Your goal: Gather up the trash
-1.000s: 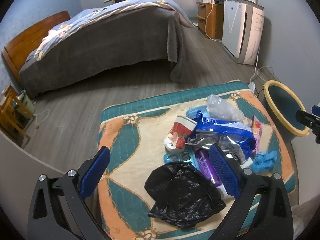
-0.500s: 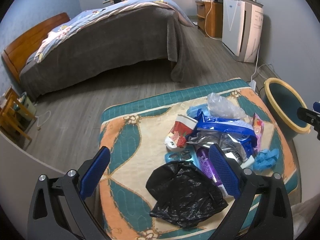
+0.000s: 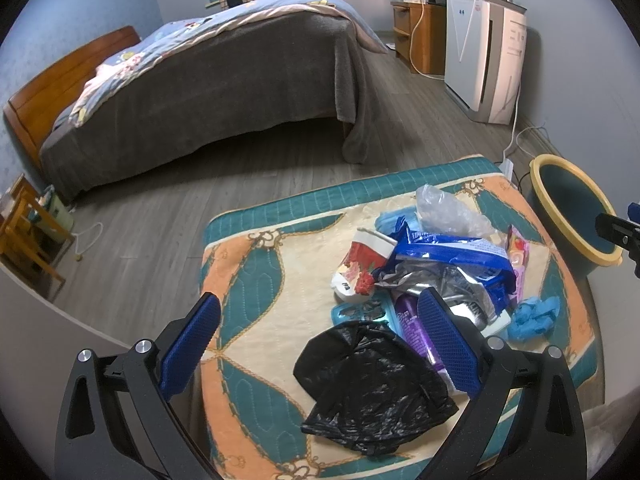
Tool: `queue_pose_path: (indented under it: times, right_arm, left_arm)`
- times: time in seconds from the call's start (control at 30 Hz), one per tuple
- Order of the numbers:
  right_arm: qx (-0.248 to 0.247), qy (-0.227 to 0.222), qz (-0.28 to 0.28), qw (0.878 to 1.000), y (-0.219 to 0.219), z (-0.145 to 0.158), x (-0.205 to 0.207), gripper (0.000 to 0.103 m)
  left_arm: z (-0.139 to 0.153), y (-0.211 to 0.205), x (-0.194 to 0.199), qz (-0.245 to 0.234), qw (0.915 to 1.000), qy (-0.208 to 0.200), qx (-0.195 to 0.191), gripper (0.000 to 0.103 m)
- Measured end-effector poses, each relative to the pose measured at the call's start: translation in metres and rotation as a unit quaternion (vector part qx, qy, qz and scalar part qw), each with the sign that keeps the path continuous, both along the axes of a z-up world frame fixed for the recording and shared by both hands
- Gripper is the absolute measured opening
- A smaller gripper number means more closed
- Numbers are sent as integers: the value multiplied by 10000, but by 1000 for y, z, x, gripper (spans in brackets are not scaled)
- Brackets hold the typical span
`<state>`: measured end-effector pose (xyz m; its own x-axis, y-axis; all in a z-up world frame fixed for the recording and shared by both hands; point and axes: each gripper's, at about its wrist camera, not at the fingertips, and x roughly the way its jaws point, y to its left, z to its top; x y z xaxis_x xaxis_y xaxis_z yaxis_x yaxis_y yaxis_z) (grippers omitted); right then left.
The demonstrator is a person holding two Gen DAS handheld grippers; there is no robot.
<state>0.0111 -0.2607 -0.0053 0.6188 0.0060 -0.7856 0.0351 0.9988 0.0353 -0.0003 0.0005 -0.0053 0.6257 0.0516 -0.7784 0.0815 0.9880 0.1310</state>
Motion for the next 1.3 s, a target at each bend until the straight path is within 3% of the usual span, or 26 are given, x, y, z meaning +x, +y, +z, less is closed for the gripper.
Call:
queue_pose_path:
  times: [0.73,0.93,1.1,1.2,1.3]
  right_arm:
    - [131,109,26,9999,6,-1,3,97]
    - [-61,240,849,9961,41,-18,18,97]
    - [-174,363,1659,9853,69,-32,36,97]
    - [-263,541,1876,9804,76,-46,50,97]
    - [-123,743,2143,9739,77,-59,62,97]
  left_arm:
    - [-9,7,-1,-47,9999,88,-56,98]
    - [-14,3,16,-123,9994,194,-243,98]
    - [-34,1,38,-173,9992,350,66,98]
    - [-46,-1,48,-408,9981,426,154,98]
    - [-54,-1,57,-696,9963,498,-17,98]
